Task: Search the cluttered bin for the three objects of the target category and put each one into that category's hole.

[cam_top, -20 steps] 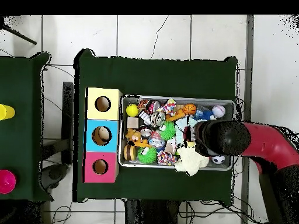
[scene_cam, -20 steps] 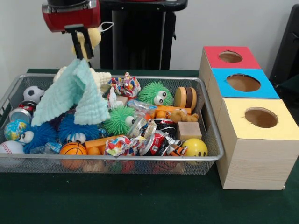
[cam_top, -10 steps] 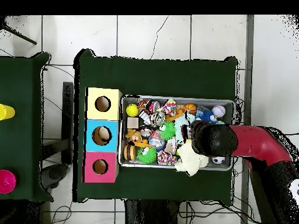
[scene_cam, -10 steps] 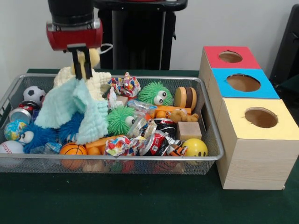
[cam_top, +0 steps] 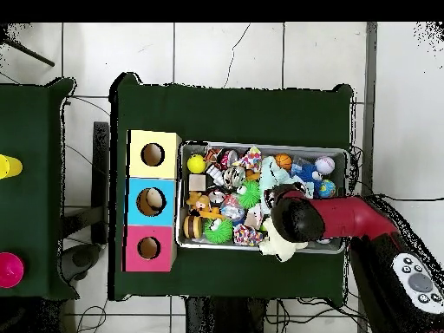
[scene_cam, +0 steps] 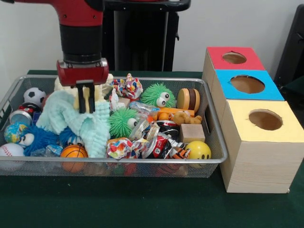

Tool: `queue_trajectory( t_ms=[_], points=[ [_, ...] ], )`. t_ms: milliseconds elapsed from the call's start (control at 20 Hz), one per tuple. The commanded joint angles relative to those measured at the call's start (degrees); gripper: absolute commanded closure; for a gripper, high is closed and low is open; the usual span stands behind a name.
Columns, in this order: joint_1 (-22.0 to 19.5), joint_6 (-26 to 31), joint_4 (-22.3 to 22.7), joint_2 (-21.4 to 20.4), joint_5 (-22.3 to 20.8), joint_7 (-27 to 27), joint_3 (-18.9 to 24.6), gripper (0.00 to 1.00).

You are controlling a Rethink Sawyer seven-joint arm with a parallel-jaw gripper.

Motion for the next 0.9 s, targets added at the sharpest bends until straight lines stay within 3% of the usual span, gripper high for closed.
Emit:
queue_trajectory(
  t_ms=[50, 300, 600, 650, 900],
  points=[
    [2.98, -7.82, -7.67, 9.97, -6.62, 6.79, -6.96, 1.00],
    [4.96, -14.48, -10.69, 15.22, -7.38, 8.95, -10.84, 1.00],
    [4.20, -16.82, -11.77, 17.47, -5.80, 6.17, -10.97, 1.00],
    [4.11, -17.02, -11.78, 17.58, -5.66, 5.72, -10.96, 0.00],
    [3.80, -15.98, -11.71, 17.42, -5.15, 4.16, -10.59, 0.00]
  ],
)
